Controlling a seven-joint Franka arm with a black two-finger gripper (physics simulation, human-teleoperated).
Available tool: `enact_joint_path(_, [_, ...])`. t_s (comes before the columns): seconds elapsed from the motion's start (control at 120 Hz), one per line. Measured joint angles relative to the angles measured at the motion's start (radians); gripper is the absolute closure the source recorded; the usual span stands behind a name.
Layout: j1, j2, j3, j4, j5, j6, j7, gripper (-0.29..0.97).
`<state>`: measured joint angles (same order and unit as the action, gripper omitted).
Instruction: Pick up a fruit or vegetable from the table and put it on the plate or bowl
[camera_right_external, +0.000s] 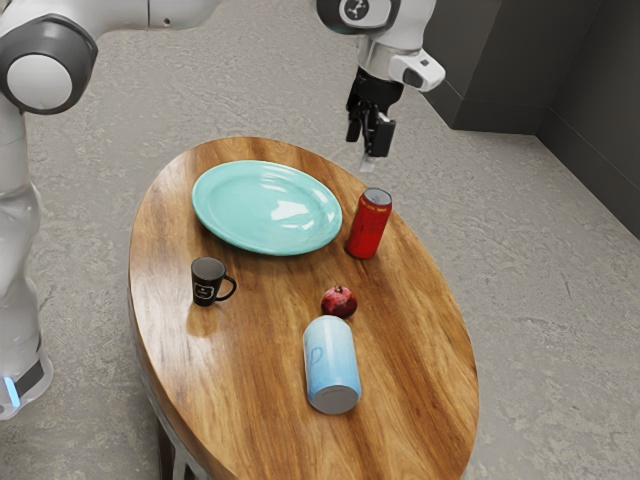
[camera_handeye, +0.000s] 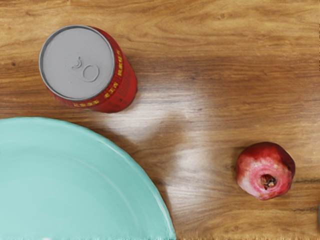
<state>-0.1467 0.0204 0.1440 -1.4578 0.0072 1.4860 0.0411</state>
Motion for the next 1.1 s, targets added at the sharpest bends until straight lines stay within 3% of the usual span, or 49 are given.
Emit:
enact_joint_path(0.375, [-0.012, 0.035, 0.015, 0.025, -0.027, -0.014, 0.055, 0.0])
enact_joint_path(0.525, [-0.018, 0.037, 0.079, 0.027, -0.086, -0.014, 0.075, 0.0])
enact_joint_path(0.658, [0.081, 0.041, -0.038, 0.055, -0.098, 0.001, 0.109, 0.0])
enact_joint_path(0.808, [-0.009, 0.045, -0.155, 0.058, -0.053, 0.012, 0.145, 0.0])
enact_joint_path(0.925, [-0.073, 0.041, -0.173, 0.05, -0.022, 0.022, 0.168, 0.0])
enact_joint_path(1.1, [-0.015, 0.027, -0.167, 0.045, -0.001, 0.028, 0.201, 0.0])
